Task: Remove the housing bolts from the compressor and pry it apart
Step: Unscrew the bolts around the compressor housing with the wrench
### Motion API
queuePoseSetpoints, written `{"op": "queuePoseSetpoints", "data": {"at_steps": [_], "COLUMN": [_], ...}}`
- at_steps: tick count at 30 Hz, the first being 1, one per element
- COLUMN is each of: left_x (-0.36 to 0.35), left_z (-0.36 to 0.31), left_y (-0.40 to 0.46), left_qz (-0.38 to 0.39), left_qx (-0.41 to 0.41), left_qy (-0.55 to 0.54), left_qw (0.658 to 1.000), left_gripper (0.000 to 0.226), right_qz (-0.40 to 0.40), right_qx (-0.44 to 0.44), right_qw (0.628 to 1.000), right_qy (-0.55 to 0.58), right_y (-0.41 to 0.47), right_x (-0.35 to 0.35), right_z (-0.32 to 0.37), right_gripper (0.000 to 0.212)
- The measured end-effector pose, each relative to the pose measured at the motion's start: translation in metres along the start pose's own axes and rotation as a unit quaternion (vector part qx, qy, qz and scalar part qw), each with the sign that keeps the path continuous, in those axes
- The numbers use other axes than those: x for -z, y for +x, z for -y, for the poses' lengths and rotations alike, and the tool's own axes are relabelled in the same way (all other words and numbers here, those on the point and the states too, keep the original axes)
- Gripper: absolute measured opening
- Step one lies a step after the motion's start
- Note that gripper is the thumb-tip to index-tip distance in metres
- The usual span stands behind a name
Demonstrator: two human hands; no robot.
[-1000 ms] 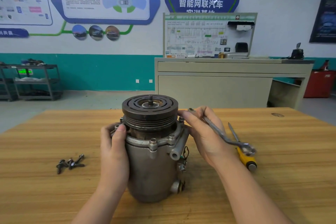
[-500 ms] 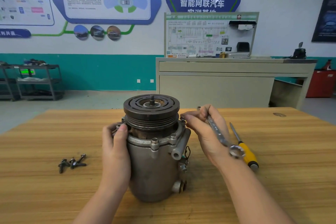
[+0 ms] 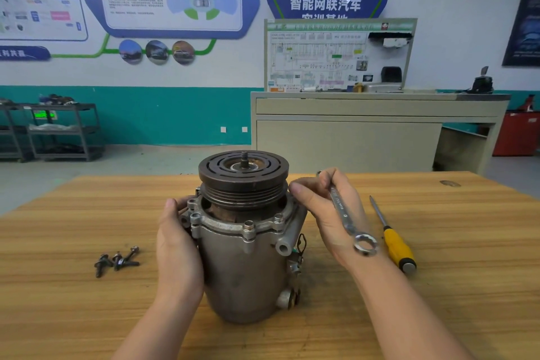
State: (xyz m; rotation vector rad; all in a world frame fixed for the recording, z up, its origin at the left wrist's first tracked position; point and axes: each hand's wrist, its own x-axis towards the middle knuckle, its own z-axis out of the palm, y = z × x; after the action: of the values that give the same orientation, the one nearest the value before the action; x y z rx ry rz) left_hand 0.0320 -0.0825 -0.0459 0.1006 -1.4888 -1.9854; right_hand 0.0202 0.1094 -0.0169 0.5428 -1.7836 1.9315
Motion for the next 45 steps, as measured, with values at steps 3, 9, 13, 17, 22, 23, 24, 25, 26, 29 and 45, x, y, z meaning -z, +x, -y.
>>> {"op": "queuePoseSetpoints", "data": {"at_steps": [3,9,13,17,22,23,24,25,26,29,45], "left_x": [0.0006,0.0004,0.0014,0.0007,0.0020,0.0020,0.0020,0.0019,0.0021,0.0027,0.0018], "left_z": [0.0003,-0.0006,-0.0007,-0.0022,-0.0027,-0.0030,-0.0029,-0.0029,-0.0026,-0.0017,-0.0018], "left_y": [0.0010,0.0013,0.0015,0.0003,0.0004,0.0003,0.0003,0.0004,0.0007,0.0017,0.0024], "left_qz": [0.012,0.001,0.007,0.006,0.004,0.005,0.006,0.007,0.008,0.010,0.003], "left_qx": [0.006,0.019,0.024,0.021,0.034,0.033,0.033,0.034,0.036,0.038,0.036], "left_qy": [-0.003,-0.016,-0.020,-0.018,-0.018,-0.018,-0.019,-0.021,-0.022,-0.022,-0.019], "left_qw": [1.000,1.000,0.999,1.000,0.999,0.999,0.999,0.999,0.999,0.999,0.999], "left_gripper": [0.047,0.045,0.044,0.044,0.042,0.042,0.041,0.041,0.040,0.040,0.040], "right_qz": [-0.015,-0.005,-0.009,0.004,-0.015,-0.010,-0.002,0.007,0.009,0.000,0.014], "right_qx": [0.008,0.005,0.007,0.001,0.004,-0.001,-0.002,0.002,0.007,0.017,0.015], "right_qw": [1.000,1.000,0.999,0.999,0.999,0.998,0.998,0.998,0.999,1.000,1.000], "right_qy": [0.023,0.019,0.039,0.041,0.039,0.055,0.063,0.059,0.042,0.022,0.021], "right_y": [0.0013,0.0017,0.0016,0.0022,0.0029,0.0027,0.0024,0.0023,0.0020,0.0027,0.0039], "right_x": [0.0009,0.0017,0.0008,0.0016,0.0023,0.0012,0.0008,0.0010,0.0015,0.0021,0.0019], "right_z": [-0.0020,-0.0022,-0.0027,-0.0041,-0.0052,-0.0048,-0.0048,-0.0054,-0.0057,-0.0070,-0.0086], "right_gripper": [0.031,0.033,0.024,0.032,0.026,0.023,0.023,0.025,0.029,0.030,0.029]}}
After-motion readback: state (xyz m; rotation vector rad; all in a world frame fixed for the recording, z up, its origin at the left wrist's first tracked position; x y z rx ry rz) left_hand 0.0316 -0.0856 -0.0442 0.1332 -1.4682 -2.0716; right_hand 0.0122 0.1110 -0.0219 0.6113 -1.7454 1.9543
